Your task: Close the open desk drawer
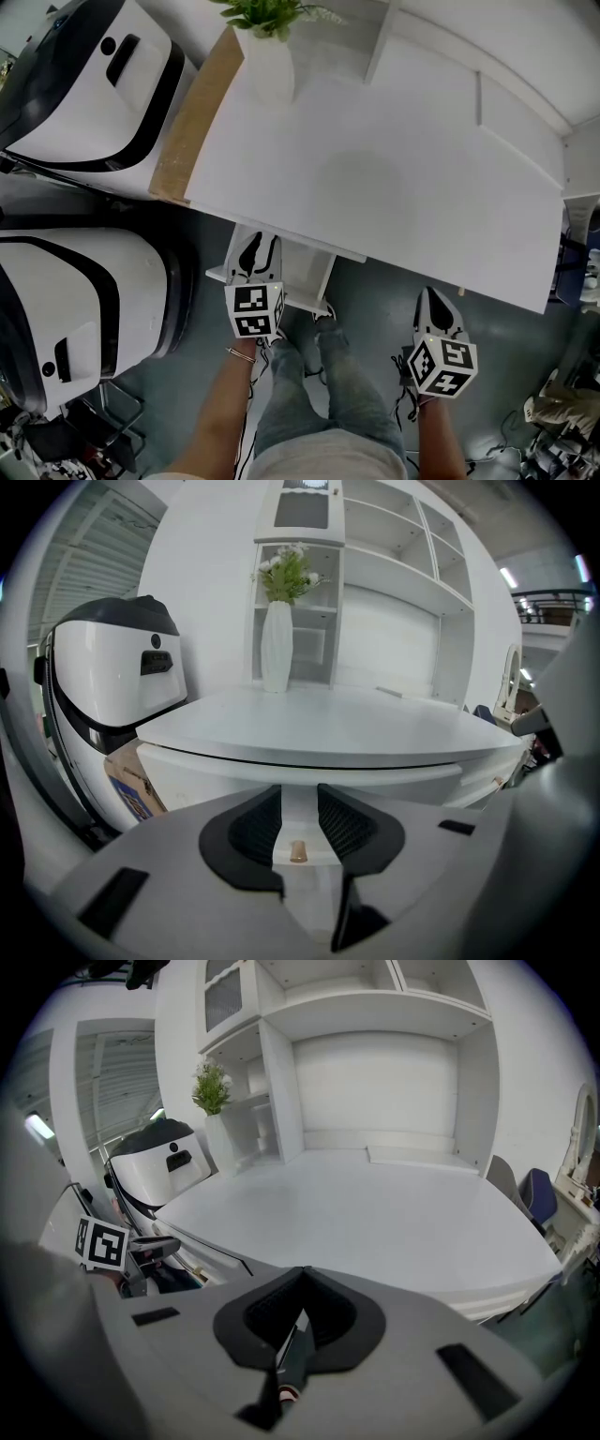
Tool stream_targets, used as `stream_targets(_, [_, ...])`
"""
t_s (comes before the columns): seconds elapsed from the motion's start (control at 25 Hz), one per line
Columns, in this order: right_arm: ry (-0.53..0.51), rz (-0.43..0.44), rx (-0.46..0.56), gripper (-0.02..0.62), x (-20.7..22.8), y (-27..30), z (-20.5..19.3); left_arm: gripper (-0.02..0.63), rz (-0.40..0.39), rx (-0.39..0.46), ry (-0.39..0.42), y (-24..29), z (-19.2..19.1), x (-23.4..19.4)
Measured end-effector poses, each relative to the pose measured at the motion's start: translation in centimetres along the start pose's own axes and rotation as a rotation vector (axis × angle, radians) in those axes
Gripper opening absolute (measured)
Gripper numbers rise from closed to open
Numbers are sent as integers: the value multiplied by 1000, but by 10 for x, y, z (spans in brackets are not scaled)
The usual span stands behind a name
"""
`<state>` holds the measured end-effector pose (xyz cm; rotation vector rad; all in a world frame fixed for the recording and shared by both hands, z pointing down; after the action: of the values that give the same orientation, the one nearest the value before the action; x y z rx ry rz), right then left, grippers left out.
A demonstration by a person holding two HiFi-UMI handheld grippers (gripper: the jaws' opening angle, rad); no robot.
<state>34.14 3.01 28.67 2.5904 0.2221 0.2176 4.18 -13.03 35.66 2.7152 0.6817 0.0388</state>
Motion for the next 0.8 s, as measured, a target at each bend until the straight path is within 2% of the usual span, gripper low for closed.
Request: stream_targets(0.8, [-31,48,-4,6,-27,-2,-4,137,-48,9,23,4,-1,1])
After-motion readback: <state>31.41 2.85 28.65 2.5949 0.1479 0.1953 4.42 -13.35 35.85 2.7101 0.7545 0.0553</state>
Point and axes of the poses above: the fingertips, and each gripper's own axes: y forward along the fingers, x to its right, z out of its top, the point moved 6 cm from there along -y, backward along the fingers, and after that the axes turned 15 degrees about x, right-handed, at the moved point
